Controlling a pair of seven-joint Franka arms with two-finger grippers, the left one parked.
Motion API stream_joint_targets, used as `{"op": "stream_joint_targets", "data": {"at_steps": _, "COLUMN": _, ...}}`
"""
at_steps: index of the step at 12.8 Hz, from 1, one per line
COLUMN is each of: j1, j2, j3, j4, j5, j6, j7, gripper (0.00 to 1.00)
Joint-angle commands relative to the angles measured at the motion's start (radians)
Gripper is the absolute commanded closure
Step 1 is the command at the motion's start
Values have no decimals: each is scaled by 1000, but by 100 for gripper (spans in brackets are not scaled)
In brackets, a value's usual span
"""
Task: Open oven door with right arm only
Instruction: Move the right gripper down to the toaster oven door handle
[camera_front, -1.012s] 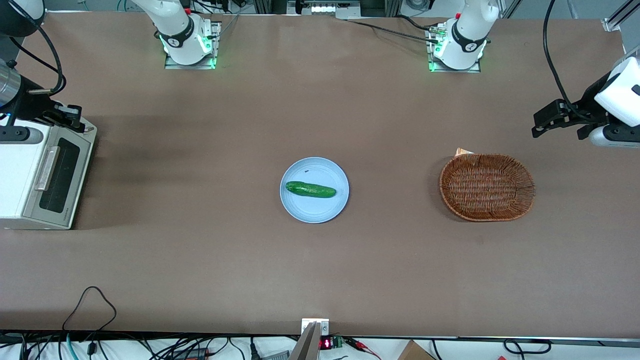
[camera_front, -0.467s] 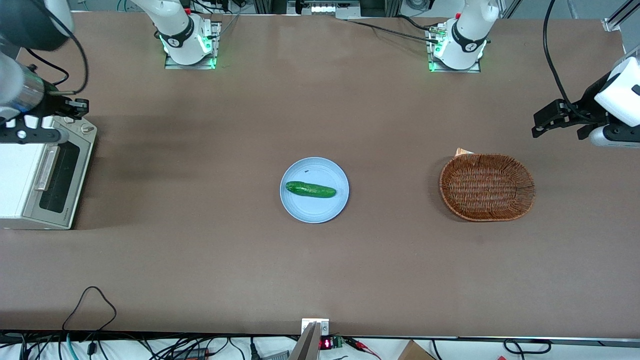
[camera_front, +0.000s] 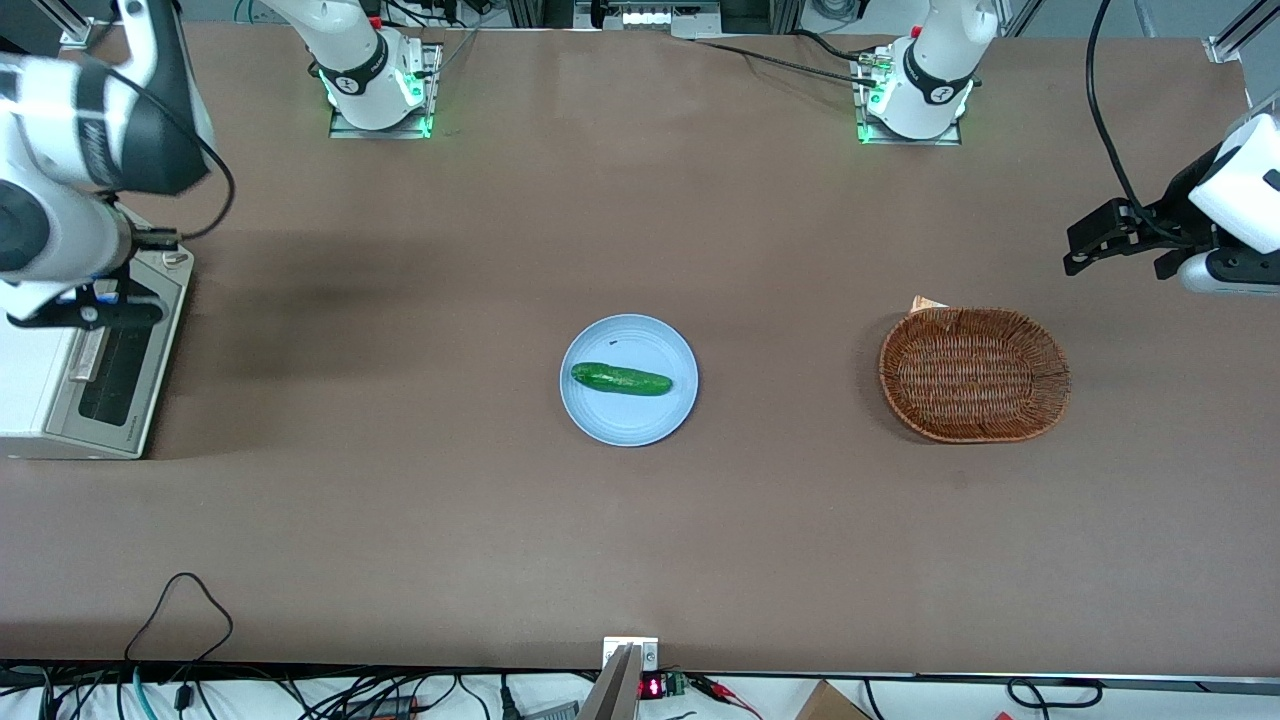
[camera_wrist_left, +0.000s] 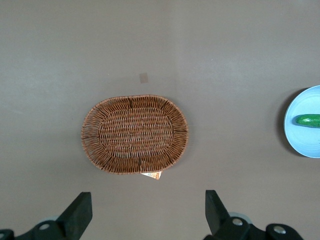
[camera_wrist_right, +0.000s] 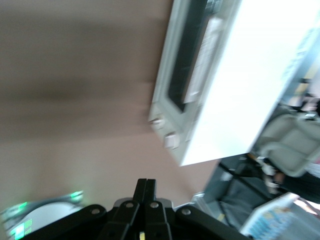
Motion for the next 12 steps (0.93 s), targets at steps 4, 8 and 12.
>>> {"op": "stream_joint_targets", "data": {"at_steps": 4, "j1": 13, "j2": 70, "j3": -1, "j4": -170, "j5": -369, "j6": 251, "j7": 371, "gripper": 98}}
{"op": "stream_joint_targets", "data": {"at_steps": 8, "j1": 4, "j2": 122, "j3": -5, "j4": -285, "j5": -572, "j6": 326, "j7": 668, "gripper": 98}}
{"op": "stream_joint_targets", "data": {"at_steps": 12, "j1": -27, "j2": 150, "j3": -8, "j4": -324, "j5": -681, "j6": 362, "j7": 762, "gripper": 97}}
